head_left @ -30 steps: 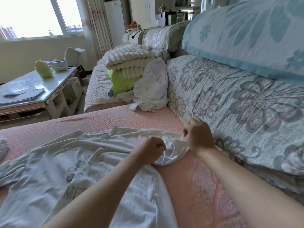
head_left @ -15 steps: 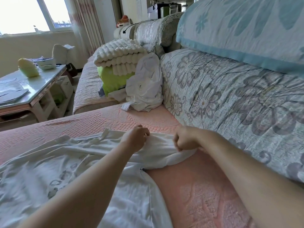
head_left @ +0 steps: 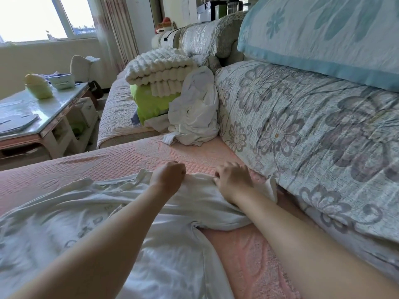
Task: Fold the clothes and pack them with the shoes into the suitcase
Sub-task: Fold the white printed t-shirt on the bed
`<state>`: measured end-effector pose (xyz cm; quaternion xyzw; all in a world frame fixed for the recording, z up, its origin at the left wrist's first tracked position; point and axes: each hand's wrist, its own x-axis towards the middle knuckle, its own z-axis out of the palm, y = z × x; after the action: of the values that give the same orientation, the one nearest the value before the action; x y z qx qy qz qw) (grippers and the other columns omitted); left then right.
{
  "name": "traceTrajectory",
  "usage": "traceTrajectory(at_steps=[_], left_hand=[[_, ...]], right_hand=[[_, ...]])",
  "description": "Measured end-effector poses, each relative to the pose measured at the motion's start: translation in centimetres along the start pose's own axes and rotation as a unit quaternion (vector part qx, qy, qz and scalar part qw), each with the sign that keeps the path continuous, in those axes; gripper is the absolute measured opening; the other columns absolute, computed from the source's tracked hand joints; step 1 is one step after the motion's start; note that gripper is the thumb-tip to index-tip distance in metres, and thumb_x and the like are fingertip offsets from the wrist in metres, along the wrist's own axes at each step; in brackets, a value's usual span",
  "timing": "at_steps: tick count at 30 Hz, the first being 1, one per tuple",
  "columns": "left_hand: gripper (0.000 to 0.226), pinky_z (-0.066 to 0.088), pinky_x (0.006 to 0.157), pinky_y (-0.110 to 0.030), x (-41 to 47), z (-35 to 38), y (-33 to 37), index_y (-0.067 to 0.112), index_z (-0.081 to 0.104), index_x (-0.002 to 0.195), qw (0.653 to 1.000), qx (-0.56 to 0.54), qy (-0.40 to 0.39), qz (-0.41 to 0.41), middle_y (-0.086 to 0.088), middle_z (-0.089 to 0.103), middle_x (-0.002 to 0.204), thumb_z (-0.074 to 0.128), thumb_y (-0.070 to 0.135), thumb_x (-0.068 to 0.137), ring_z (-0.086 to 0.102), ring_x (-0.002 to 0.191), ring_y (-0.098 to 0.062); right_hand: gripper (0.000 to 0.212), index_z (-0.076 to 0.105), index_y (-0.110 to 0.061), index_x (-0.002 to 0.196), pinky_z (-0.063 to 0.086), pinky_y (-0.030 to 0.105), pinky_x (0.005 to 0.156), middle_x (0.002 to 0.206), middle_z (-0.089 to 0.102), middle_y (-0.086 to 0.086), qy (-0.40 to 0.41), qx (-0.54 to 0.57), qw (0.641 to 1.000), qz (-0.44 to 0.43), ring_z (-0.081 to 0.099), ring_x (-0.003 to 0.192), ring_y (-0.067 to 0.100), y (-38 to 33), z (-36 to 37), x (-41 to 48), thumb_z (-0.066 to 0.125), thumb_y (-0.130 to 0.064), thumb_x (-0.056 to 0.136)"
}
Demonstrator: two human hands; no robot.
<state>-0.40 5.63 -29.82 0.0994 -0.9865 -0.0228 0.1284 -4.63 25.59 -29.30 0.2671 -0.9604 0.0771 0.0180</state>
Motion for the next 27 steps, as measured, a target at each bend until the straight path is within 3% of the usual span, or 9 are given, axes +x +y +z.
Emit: traceTrajectory(at_steps=[3,5,8,10,13,16,18,21,27], left_hand=[[0.012,0.040,0.063,-0.032,1.1,-0.1,-0.1,0.009,0.065,0.094,0.986,-0.132,0.099,-0.024,-0.010,0.063,0.096,0.054,0.008,0.097,0.062,0.080,-0.030],[0.010,0.045,0.073,-0.031,1.7,0.0,-0.1,0.009,0.066,0.097,0.976,-0.199,0.083,-0.014,-0.010,0.062,0.101,0.059,0.003,0.092,0.062,0.089,-0.030],[0.041,0.041,0.086,-0.027,1.0,0.3,-1.0,0.019,0.058,0.123,0.986,-0.167,0.012,0.016,-0.003,0.056,0.124,0.056,-0.005,0.090,0.057,0.106,-0.022],[0.051,0.044,0.081,-0.031,0.3,-0.3,-3.1,0.021,0.056,0.124,0.986,-0.151,0.067,-0.018,-0.002,0.056,0.127,0.047,-0.013,0.088,0.058,0.102,-0.024],[0.026,0.041,0.081,-0.034,-1.0,-1.5,-7.2,0.014,0.057,0.118,0.984,-0.101,0.107,-0.097,-0.008,0.055,0.122,0.051,0.005,0.094,0.055,0.106,-0.029],[0.039,0.042,0.094,-0.043,-2.0,-2.3,-10.3,0.017,0.056,0.120,0.981,-0.001,-0.013,-0.193,-0.009,0.054,0.124,0.050,0.047,0.095,0.052,0.114,-0.031],[0.039,0.039,0.098,-0.044,-2.4,-2.6,-12.0,0.020,0.057,0.122,0.978,0.033,-0.054,-0.197,-0.008,0.054,0.127,0.048,0.045,0.094,0.051,0.118,-0.031],[0.035,0.036,0.098,-0.042,-2.9,-3.2,-15.6,0.024,0.053,0.125,0.983,0.031,-0.016,-0.181,-0.005,0.053,0.132,0.048,0.026,0.091,0.048,0.121,-0.027],[0.053,0.038,0.102,-0.043,-5.1,-4.6,-23.9,0.023,0.051,0.134,0.953,0.154,-0.155,-0.211,-0.008,0.050,0.141,0.036,0.054,0.095,0.046,0.128,-0.030]], right_hand=[[0.013,0.049,-0.018,0.104,0.044,0.040,0.091,0.094,0.057,0.001,0.109,0.028,0.994,0.003,0.058,0.089,0.023,0.2,-0.1,0.9,0.037,-0.023,0.104],[0.019,0.051,-0.016,0.113,0.041,0.040,0.093,0.109,0.060,0.006,0.086,-0.046,0.995,0.027,0.058,0.108,0.027,0.1,-0.3,1.6,0.038,-0.015,0.099],[0.038,0.049,-0.012,0.130,0.036,0.046,0.103,0.128,0.053,0.012,0.013,-0.166,0.984,0.063,0.047,0.122,0.030,-1.7,-0.3,2.6,0.048,-0.017,0.092],[0.039,0.049,-0.014,0.129,0.036,0.045,0.102,0.128,0.051,0.012,0.052,-0.172,0.983,0.024,0.047,0.119,0.030,-3.8,-0.7,3.5,0.050,-0.015,0.089],[0.046,0.049,-0.020,0.133,0.041,0.041,0.099,0.130,0.052,0.008,0.076,-0.078,0.992,-0.060,0.048,0.117,0.026,-7.1,-0.8,4.7,0.048,-0.011,0.089],[0.052,0.049,-0.027,0.140,0.037,0.041,0.108,0.137,0.050,0.004,0.011,0.010,0.992,-0.124,0.046,0.125,0.025,-10.4,1.1,4.9,0.043,-0.007,0.091],[0.051,0.049,-0.029,0.141,0.034,0.042,0.111,0.139,0.049,0.003,0.004,0.034,0.987,-0.157,0.045,0.128,0.025,-12.1,2.9,5.1,0.044,-0.010,0.094],[0.041,0.048,-0.024,0.137,0.034,0.041,0.106,0.135,0.052,0.005,0.042,0.051,0.983,-0.173,0.047,0.124,0.026,-14.7,4.3,6.7,0.045,-0.016,0.097],[0.034,0.061,-0.019,0.127,0.036,0.043,0.104,0.131,0.057,0.009,0.029,-0.087,0.993,-0.077,0.045,0.125,0.029,-18.4,4.4,12.4,0.047,-0.035,0.101]])
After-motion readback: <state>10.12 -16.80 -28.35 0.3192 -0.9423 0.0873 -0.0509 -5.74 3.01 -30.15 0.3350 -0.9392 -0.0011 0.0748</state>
